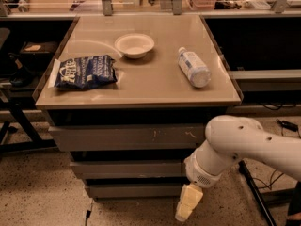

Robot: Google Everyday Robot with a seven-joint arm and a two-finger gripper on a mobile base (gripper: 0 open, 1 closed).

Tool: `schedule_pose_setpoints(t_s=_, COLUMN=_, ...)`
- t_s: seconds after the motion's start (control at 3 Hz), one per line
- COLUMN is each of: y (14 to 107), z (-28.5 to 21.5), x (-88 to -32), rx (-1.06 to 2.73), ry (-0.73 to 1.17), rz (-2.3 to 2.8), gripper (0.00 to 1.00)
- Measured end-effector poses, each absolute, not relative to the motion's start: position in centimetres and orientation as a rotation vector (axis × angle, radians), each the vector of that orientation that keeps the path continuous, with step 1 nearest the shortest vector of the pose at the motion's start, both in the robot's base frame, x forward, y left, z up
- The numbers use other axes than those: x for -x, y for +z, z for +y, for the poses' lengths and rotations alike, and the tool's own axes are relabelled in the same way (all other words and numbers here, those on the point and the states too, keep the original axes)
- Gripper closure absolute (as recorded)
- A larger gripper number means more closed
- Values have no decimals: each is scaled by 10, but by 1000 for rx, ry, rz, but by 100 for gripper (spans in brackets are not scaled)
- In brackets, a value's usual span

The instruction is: Open middle drawer

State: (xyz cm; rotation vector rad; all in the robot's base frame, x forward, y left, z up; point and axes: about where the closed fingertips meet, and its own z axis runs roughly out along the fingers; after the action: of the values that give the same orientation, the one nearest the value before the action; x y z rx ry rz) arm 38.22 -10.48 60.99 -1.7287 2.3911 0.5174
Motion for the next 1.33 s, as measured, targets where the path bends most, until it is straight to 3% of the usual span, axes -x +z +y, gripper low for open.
schedule_pose_setpoints(t_s=0.67, y=595, z=-99, x=-379, rx=1737, ry=561, rz=2380, gripper=0)
schedule_pose_setpoints(t_s=1.33, y=522, z=-75, x=-406, rx=1687, ry=625, rz=2366, gripper=0)
